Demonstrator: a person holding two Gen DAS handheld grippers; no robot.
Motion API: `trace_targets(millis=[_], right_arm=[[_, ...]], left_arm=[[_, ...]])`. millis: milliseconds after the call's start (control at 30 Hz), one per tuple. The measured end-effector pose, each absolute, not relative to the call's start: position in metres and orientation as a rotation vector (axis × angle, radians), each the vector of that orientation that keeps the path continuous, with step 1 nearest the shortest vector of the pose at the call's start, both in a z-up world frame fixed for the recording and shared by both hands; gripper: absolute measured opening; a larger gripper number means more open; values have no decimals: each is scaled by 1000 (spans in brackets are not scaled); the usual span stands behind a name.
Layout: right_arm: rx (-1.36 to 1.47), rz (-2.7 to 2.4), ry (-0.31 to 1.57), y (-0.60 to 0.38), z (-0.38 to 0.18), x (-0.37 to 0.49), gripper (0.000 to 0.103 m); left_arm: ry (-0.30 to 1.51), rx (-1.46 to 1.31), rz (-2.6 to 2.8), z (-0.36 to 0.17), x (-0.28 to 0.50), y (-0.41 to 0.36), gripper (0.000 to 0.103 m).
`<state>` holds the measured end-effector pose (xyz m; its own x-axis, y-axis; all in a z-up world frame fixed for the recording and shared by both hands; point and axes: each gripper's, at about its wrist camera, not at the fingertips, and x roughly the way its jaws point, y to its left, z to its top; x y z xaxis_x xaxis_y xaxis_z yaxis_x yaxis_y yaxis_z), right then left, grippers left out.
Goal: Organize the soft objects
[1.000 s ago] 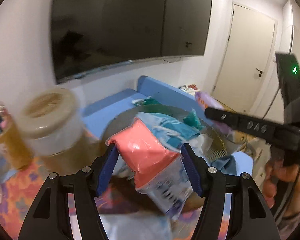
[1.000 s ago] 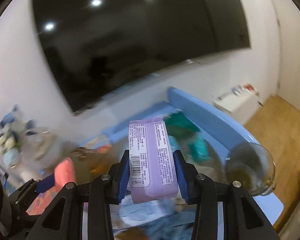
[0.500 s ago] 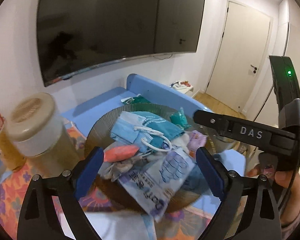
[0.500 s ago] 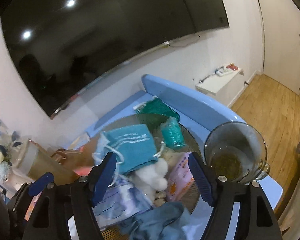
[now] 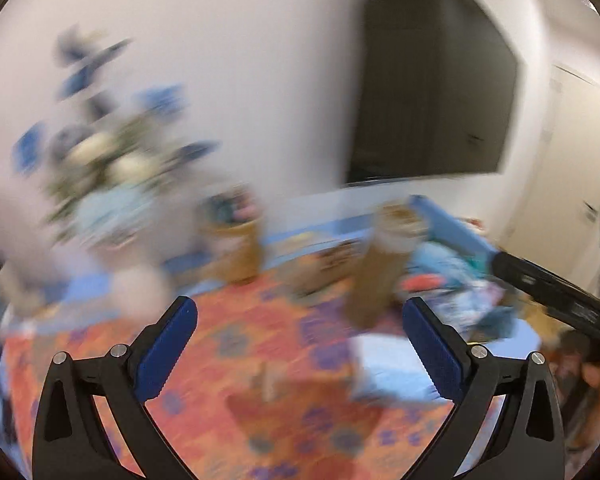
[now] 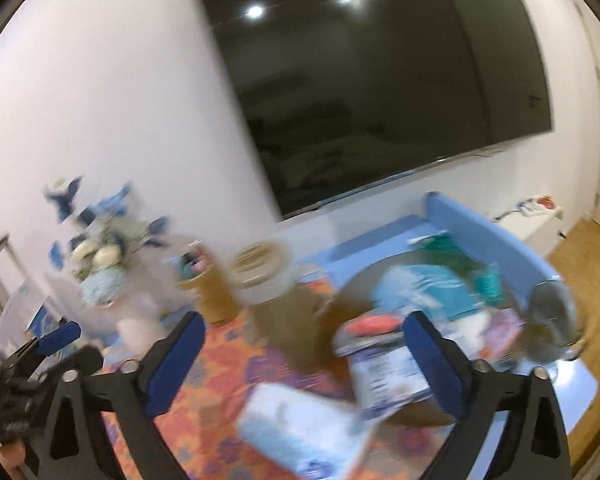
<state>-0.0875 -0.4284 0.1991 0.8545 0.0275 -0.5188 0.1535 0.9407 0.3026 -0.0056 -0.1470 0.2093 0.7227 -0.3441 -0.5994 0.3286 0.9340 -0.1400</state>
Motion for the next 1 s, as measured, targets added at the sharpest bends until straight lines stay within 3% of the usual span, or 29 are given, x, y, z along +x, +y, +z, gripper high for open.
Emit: trace_targets(millis=[300,533,633,833,1000], right_arm=[[312,33,709,-299,119,-63,103],[315,-39,930,-243,25,-37,103],[313,-60,990,-232,-2,-31,103],[155,-262,951,-205,-13,-30,103],[188,-348,937,-204,-13,-31,103]], left_arm=[[835,-150,-101,100,-22,-39,103],[897,-205,67,27,-29,-10,103],[921,-228,109,11,-26,-9,103],[944,-199,207,-1,-20,-17,102],[944,-206,228,-1,-18,-15,102]])
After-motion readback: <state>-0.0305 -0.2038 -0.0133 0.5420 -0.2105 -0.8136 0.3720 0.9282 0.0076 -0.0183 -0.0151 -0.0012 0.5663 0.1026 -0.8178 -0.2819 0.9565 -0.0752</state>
